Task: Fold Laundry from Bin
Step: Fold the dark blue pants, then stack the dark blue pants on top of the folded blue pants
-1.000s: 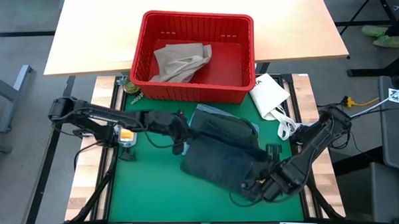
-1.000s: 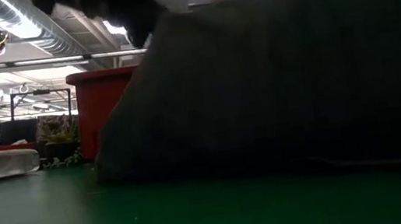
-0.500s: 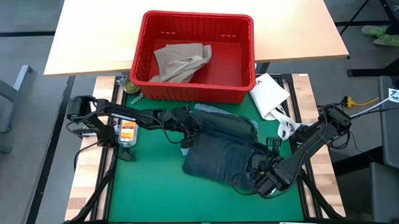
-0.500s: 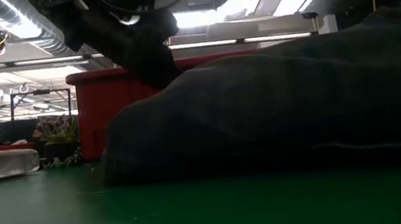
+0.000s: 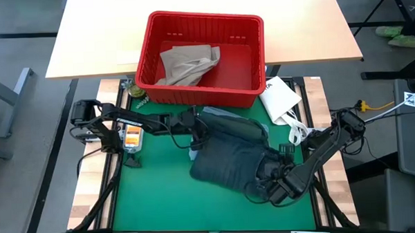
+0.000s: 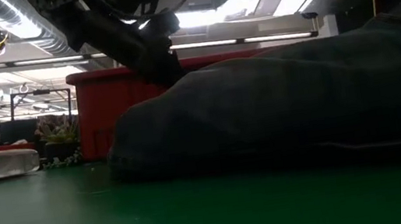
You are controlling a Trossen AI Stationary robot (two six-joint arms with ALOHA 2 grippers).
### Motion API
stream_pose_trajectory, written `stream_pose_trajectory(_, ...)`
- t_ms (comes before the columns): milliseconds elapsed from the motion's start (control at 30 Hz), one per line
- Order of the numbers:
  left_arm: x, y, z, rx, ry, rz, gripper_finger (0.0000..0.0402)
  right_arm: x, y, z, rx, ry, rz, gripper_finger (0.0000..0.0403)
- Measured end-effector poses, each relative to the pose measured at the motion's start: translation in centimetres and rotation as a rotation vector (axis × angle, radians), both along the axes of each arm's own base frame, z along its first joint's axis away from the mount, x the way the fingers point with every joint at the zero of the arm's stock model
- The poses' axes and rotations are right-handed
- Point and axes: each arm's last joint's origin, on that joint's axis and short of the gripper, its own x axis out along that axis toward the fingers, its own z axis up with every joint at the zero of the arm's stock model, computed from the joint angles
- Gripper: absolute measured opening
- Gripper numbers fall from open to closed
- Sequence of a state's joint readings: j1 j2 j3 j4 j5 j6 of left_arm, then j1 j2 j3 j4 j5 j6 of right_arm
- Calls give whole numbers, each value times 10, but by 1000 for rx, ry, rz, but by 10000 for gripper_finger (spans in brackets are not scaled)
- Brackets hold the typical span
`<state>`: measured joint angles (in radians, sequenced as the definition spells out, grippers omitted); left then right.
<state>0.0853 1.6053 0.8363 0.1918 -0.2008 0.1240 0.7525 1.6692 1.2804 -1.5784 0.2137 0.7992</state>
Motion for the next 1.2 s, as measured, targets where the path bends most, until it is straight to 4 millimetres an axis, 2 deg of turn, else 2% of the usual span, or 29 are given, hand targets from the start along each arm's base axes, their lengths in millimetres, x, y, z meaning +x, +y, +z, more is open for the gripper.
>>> stream_pose_trajectory(200, 10, 2, 20, 40, -56, 18, 157, -3, 3, -1, 100, 92, -33, 153)
stream_pose_trajectory(333, 19, 3, 38, 42, -95, 18, 166, -4, 6, 1, 175, 149, -72, 154)
stream_pose_trajectory(433, 26, 3, 55, 33, -88, 4, 166, 0, 10, 10, 219, 128, -73, 154)
stream_pose_trajectory(600, 29, -8, 79, -1, 38, -60, 166, 12, 17, 38, 242, -27, -31, 154)
stream_pose_trajectory(733, 25, -27, 92, -49, 175, -156, 166, 25, 20, 51, 149, -292, 9, 154)
stream_pose_trajectory(833, 19, -49, 90, -98, 257, -259, 166, 37, 22, 54, 43, -533, 56, 154)
stream_pose_trajectory(933, 12, -72, 81, -132, 331, -349, 166, 50, 23, 50, -33, -653, 80, 154)
stream_pose_trajectory(1067, 2, -97, 58, -117, 401, -404, 166, 65, 21, 36, -72, -619, 73, 154)
stream_pose_trajectory(1200, -5, -108, 34, -63, 379, -393, 166, 80, 13, 18, -90, -532, 33, 154)
